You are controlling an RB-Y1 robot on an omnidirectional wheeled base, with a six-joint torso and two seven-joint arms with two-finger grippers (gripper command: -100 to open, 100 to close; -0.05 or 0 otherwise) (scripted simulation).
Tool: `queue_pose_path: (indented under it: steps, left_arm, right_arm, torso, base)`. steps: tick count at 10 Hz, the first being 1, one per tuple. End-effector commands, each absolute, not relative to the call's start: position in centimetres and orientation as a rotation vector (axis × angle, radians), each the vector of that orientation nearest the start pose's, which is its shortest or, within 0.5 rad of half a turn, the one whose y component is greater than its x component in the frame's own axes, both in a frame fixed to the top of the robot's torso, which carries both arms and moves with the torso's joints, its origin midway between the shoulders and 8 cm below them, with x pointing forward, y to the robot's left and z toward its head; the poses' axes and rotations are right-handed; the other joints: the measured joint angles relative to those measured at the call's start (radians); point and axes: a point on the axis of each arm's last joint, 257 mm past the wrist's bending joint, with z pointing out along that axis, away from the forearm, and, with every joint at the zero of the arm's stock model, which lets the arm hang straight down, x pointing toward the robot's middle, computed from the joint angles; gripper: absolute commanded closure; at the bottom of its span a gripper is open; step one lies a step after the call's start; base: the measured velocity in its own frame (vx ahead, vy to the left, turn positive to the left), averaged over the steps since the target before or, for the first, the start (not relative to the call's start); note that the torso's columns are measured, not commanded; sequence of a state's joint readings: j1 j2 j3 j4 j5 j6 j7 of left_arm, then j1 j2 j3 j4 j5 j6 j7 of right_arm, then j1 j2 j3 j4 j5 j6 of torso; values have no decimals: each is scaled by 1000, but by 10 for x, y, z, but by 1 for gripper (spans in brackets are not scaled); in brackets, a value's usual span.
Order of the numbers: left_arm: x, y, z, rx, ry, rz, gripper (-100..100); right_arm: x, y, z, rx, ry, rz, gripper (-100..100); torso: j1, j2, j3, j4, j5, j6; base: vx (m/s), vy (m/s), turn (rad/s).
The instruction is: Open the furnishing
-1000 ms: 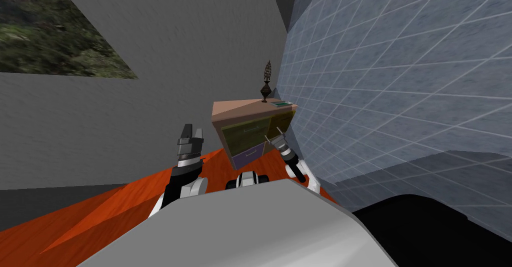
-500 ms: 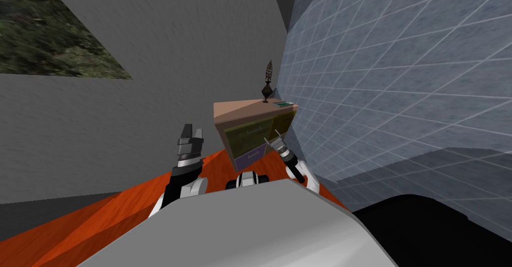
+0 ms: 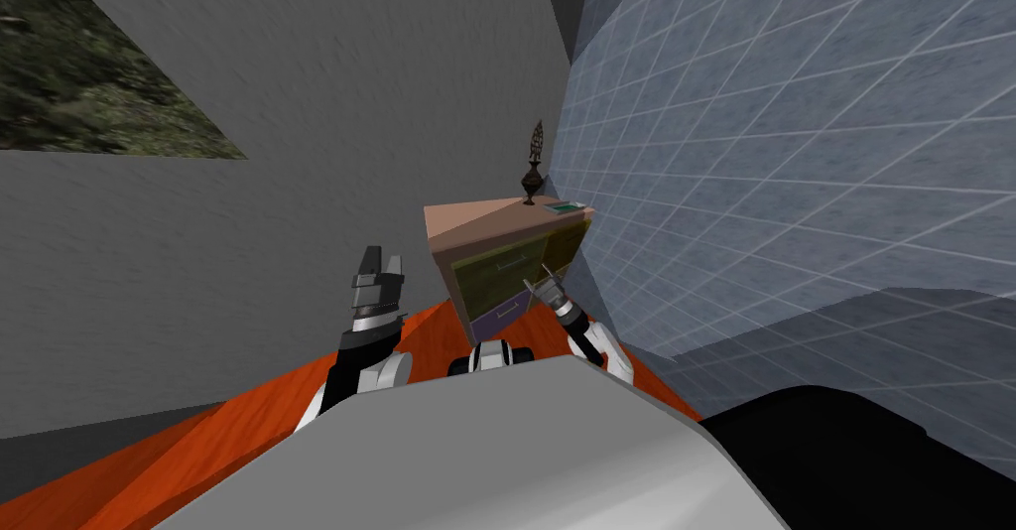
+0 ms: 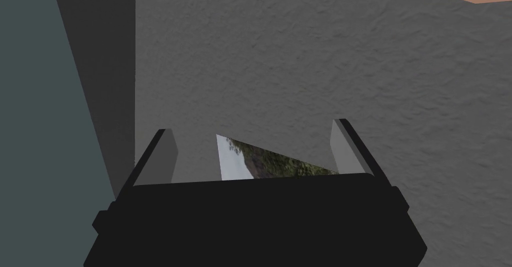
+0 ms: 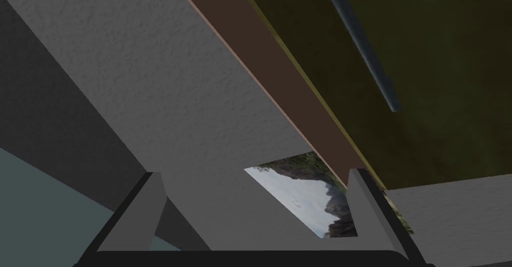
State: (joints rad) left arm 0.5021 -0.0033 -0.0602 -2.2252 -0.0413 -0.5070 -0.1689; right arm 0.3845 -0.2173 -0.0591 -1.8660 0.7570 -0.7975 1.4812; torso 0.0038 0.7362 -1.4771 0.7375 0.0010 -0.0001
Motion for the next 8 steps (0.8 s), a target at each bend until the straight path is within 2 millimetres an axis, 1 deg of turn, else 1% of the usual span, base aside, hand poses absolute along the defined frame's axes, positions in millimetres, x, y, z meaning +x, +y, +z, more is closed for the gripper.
queue_pose_path:
  steps: [1,2,3,6,8]
  left_arm:
    - [356,256,0,-610,713,-1171,0]
    - [356,256,0,-610,713,-1171,0]
    - [356,256,0,-610,713,-1171,0]
    - [356,256,0,-610,713,-1171,0]
    - [356,256,0,-610,713,-1171,0]
  right_arm:
    - [379,-185,-158,-947,854,-456,-100]
    - [379,-185,-169,-976,859,-481,-100]
    - [379,-185,-169,-981,854,-489,-100]
    - [377,-182,-197,-1051,860,-561,-100]
    - [376,-177,-209,-1069,865,-594,-100]
  torso:
    - [-4,2,1,1,-1,0]
    - [-6,4,2,1,-2,0]
    - [-4,2,2,1,-1,0]
    - [-3,2,1,1,-1,0]
    - [-3,0,0,0,-1,0]
  base:
    - [48,92,-67]
    - [67,122,-104]
    - [47,101,-42]
    - [54,107,-74]
    - [64,115,-74]
